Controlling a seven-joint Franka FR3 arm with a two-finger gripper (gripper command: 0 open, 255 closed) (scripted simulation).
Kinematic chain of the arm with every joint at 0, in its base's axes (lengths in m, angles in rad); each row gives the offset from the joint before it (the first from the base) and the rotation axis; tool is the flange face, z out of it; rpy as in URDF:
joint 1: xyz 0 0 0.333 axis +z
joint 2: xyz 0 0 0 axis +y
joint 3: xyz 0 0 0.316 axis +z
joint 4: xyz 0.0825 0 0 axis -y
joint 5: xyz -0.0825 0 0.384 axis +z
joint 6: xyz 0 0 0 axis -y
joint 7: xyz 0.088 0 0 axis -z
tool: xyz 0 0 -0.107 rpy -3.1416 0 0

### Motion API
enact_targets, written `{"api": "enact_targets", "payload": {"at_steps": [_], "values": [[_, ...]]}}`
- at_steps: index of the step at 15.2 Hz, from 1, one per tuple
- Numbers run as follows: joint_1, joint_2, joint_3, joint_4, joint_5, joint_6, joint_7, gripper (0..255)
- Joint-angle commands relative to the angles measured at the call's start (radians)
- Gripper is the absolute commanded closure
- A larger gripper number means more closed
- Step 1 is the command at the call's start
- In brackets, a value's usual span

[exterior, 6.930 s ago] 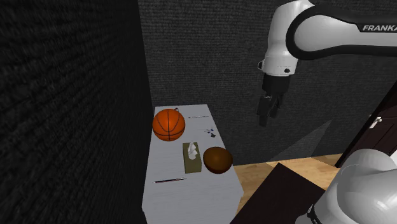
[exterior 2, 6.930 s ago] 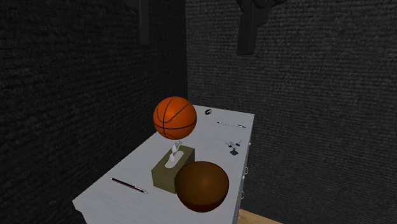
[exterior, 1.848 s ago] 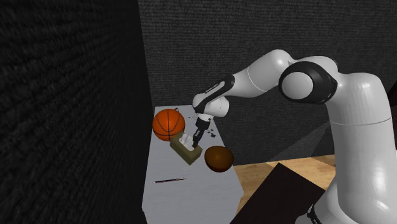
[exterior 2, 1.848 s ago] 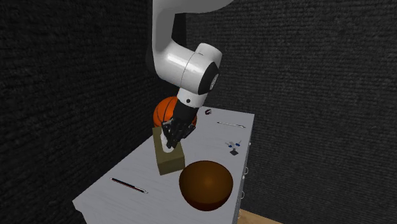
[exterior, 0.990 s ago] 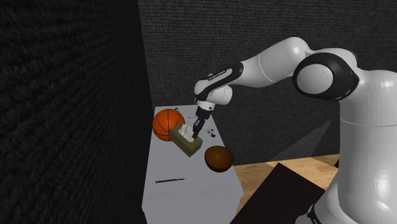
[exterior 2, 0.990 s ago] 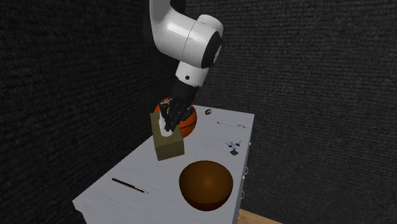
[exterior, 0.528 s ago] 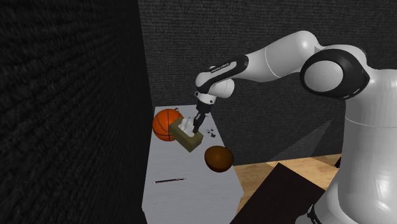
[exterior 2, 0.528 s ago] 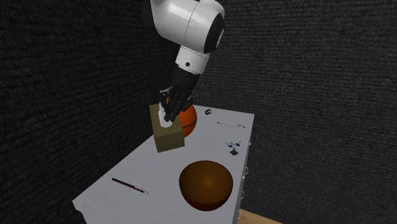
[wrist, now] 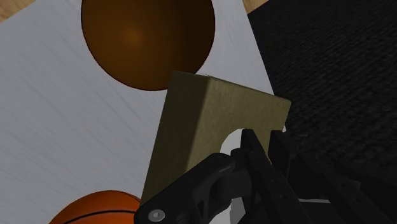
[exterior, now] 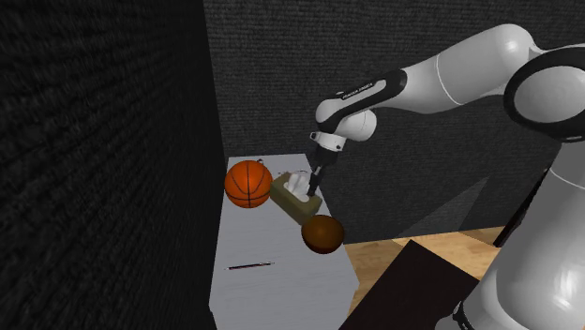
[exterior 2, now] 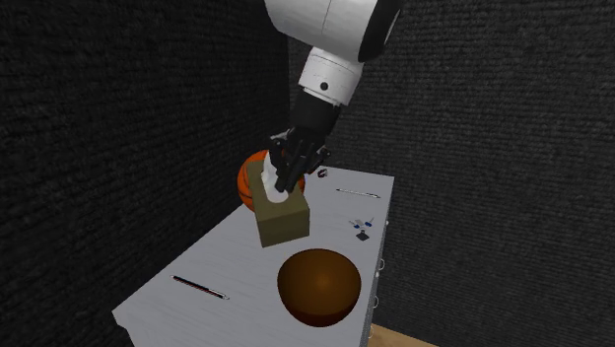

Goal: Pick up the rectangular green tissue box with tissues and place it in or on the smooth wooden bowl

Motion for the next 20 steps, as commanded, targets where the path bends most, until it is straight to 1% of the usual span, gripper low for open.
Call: {"api": "enact_targets", "payload": {"at_steps": [1,5,20], "values": [[-0.015,-0.071,-0.016,-0.066,-0.014,-0.014,-0.019,255],[-0.047,-0.211,-0.047,-0.187,-0.053,-0.047,-0.049,255],[-0.036,-0.073,-0.042,-0.248,0.039,0.126,-0.165,255]]}}
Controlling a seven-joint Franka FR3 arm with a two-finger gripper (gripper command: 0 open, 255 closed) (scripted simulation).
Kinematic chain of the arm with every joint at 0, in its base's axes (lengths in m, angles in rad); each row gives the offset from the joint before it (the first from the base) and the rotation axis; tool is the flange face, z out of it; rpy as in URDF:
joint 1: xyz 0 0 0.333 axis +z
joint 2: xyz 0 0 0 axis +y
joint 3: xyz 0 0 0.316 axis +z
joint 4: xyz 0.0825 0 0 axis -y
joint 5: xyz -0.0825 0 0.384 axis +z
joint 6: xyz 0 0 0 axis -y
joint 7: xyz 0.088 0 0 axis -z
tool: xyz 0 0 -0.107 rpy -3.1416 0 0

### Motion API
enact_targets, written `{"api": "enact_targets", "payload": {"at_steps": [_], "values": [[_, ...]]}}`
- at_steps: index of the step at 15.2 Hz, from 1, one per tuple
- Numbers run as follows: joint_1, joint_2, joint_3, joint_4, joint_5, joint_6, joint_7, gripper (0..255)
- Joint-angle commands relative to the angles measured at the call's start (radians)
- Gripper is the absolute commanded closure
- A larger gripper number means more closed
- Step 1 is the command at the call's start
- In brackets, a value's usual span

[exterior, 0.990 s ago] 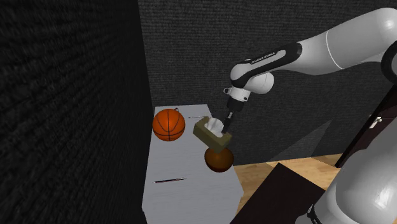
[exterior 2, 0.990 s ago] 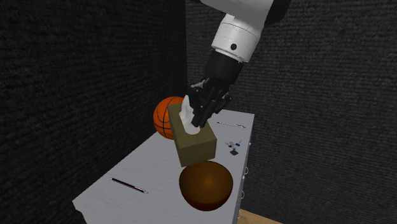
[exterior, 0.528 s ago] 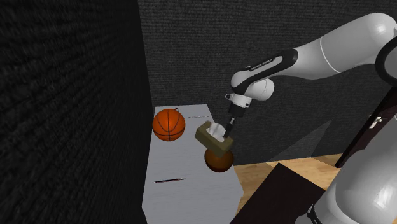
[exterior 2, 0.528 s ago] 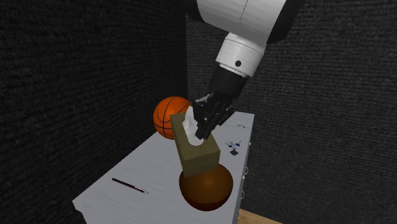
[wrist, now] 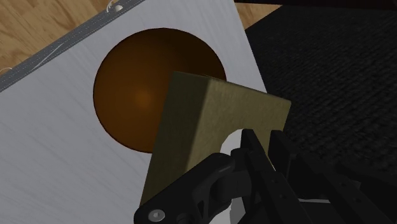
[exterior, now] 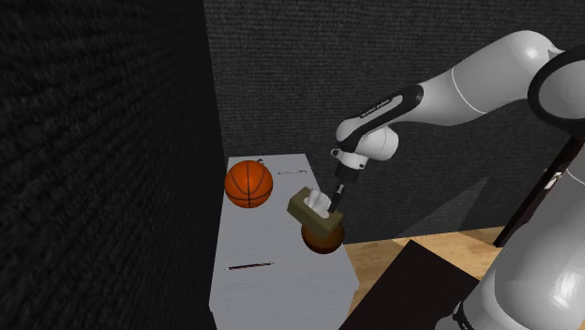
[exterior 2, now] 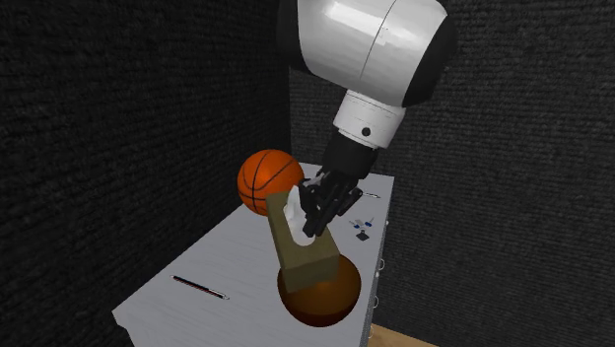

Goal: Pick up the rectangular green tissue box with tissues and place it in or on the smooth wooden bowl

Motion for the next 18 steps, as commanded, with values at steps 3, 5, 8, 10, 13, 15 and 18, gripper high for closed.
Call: {"api": "enact_targets", "payload": {"at_steps": [3,5,8,10,13,15,18], "values": [[0.002,0.046,0.004,-0.005,0.032,0.043,-0.035,255],[0.003,0.069,0.006,-0.007,0.049,0.064,-0.054,255],[0.003,0.094,0.01,-0.009,0.068,0.086,-0.075,255],[0.003,0.094,0.01,-0.009,0.068,0.087,-0.075,255],[0.003,0.094,0.01,-0.009,0.068,0.087,-0.075,255],[0.003,0.094,0.01,-0.009,0.068,0.087,-0.075,255],[0.004,0.096,0.011,-0.008,0.069,0.087,-0.074,0]]}}
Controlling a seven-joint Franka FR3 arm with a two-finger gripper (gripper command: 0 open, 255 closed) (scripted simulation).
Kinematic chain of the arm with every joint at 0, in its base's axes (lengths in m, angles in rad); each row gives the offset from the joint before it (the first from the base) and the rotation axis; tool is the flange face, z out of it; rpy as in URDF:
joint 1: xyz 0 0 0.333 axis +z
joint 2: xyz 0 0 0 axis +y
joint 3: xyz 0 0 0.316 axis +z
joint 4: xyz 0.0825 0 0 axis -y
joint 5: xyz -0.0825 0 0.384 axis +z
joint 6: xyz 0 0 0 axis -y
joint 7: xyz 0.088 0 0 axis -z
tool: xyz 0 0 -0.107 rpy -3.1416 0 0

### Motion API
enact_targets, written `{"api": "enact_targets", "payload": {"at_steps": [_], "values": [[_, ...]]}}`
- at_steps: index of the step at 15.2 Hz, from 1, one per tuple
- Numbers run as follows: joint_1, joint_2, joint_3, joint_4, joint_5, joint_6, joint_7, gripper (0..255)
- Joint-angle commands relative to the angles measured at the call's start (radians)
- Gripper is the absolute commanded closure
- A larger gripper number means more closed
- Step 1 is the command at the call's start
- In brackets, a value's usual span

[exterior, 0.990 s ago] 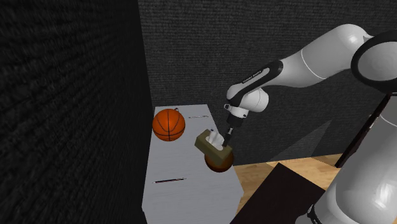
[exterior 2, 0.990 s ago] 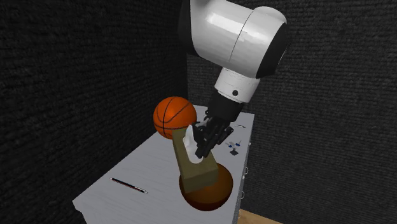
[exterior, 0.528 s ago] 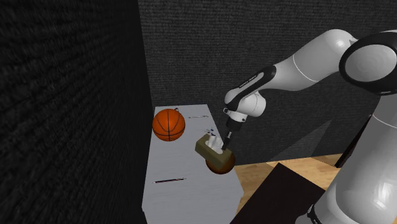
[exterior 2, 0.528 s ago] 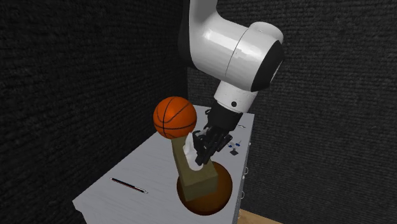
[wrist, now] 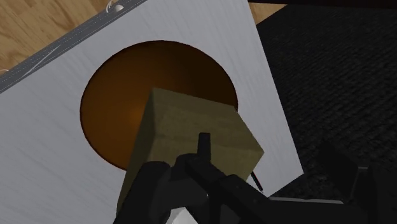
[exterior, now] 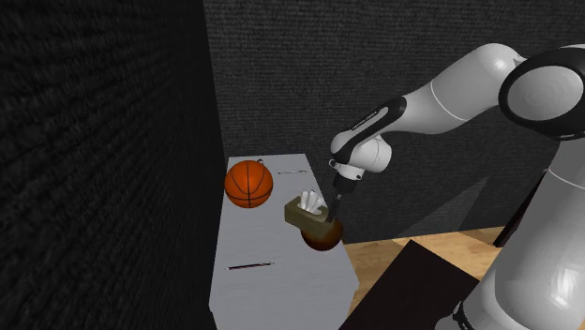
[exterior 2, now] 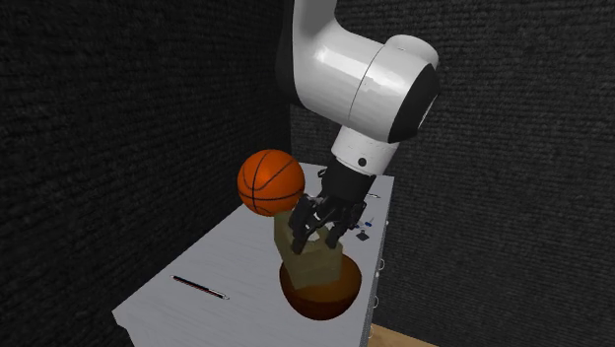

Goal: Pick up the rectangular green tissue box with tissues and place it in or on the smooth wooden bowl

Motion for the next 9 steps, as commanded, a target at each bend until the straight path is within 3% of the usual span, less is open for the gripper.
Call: {"api": "enact_targets", "payload": {"at_steps": [1,3,7,9], "values": [[0.0,0.0,0.0,0.0,0.0,0.0,0.0,0],[-0.001,-0.001,-0.001,-0.001,-0.001,0.0,-0.001,0],[-0.024,-0.087,-0.032,0.03,-0.084,-0.113,0.05,0],[-0.025,-0.087,-0.032,0.03,-0.084,-0.113,0.05,0]]}}
